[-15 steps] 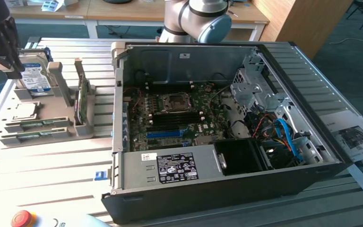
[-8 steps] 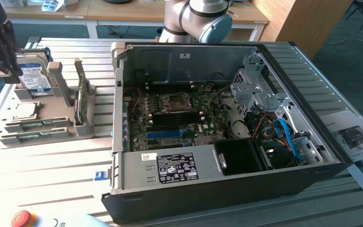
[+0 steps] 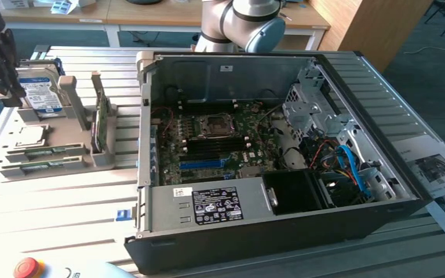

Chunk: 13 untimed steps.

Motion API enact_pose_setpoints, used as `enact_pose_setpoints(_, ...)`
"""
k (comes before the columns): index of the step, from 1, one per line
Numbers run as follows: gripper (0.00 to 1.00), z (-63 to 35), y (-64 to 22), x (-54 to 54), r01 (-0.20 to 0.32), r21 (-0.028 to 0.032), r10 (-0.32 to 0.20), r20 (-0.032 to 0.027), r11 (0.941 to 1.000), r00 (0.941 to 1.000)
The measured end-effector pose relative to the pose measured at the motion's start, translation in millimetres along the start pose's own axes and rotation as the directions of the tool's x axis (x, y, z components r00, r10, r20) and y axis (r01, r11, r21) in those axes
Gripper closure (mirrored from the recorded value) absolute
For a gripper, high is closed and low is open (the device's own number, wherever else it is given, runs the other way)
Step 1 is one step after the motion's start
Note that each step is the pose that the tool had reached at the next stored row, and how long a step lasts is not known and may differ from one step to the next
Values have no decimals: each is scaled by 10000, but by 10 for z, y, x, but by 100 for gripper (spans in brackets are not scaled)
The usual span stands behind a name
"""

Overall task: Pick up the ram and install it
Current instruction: 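Pick up the ram and move it above insertion slot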

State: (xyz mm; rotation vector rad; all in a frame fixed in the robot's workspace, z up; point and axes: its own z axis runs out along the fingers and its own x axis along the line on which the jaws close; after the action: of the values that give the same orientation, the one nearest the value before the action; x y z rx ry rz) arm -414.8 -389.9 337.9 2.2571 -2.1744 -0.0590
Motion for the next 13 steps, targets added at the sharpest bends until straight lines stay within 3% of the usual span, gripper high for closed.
enact_pose_setpoints(4,70,20,0,1,0,0,0,0,10000,10000)
enact_pose_setpoints(13,70,183,-4,5,0,-1,0,-1,10000,10000)
